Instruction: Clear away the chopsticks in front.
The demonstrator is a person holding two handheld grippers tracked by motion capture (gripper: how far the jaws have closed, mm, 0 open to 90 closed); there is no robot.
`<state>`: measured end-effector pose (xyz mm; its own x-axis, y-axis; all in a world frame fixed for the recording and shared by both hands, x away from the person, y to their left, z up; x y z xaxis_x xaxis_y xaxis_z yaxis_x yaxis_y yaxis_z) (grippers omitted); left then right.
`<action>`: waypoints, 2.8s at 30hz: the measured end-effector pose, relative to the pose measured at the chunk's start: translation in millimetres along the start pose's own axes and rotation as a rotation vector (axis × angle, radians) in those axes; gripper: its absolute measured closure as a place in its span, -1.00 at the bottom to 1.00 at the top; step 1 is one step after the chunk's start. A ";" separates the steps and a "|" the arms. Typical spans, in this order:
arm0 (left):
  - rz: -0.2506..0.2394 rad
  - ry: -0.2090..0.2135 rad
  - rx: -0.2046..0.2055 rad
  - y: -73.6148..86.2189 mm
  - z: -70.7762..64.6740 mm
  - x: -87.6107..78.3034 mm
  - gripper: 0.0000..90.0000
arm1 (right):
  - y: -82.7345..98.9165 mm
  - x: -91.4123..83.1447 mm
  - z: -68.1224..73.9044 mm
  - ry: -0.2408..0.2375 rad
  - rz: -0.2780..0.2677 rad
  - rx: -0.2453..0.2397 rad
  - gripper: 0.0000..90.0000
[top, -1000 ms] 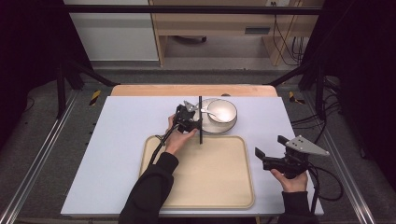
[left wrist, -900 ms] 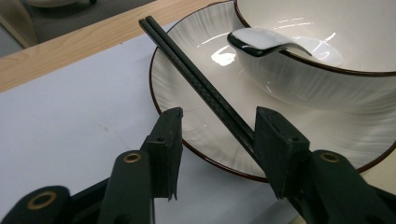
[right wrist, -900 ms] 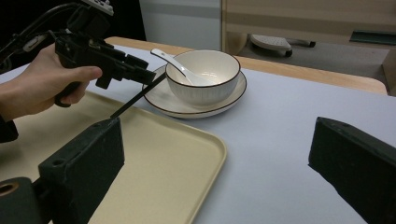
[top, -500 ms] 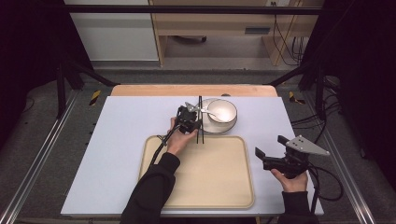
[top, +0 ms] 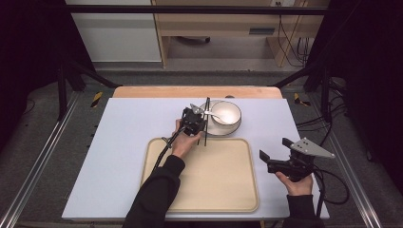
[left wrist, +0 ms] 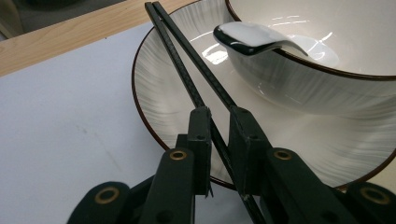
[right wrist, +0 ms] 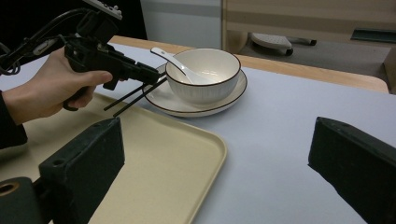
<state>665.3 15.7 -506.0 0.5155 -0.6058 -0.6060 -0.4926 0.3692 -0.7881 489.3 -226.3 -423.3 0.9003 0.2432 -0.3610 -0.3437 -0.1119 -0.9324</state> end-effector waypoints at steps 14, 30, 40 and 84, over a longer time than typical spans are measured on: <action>0.015 -0.014 -0.006 -2.3 1.9 0.8 0.77 | -0.1 -0.6 -0.3 -0.004 0.000 0.002 -0.91; 0.045 -0.035 -0.024 2.0 1.9 3.0 0.75 | -0.2 -0.6 0.2 -0.006 0.000 0.003 -0.91; 0.048 -0.044 -0.047 1.1 3.6 3.5 0.79 | 0.3 -0.1 0.7 -0.008 0.005 0.005 -0.91; -0.088 -0.102 -0.148 18.8 8.2 -88.4 0.89 | 1.4 -1.8 -4.0 0.007 -0.003 0.006 -0.91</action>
<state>616.1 81.9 -468.1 0.6257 -0.5543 -0.5488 -0.5358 0.2058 -0.8189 488.3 -230.7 -424.0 0.9031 0.2369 -0.3582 -0.3427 -0.1052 -0.9336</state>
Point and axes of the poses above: each handheld gripper's, and its own axes: x roughly forward along the jaws, y roughly out of its underside, z roughly to its left, the point moved 8 cm from there along x, roughly forward along the jaws, and after that the axes turned 13 degrees about y, right-handed, at the moved point
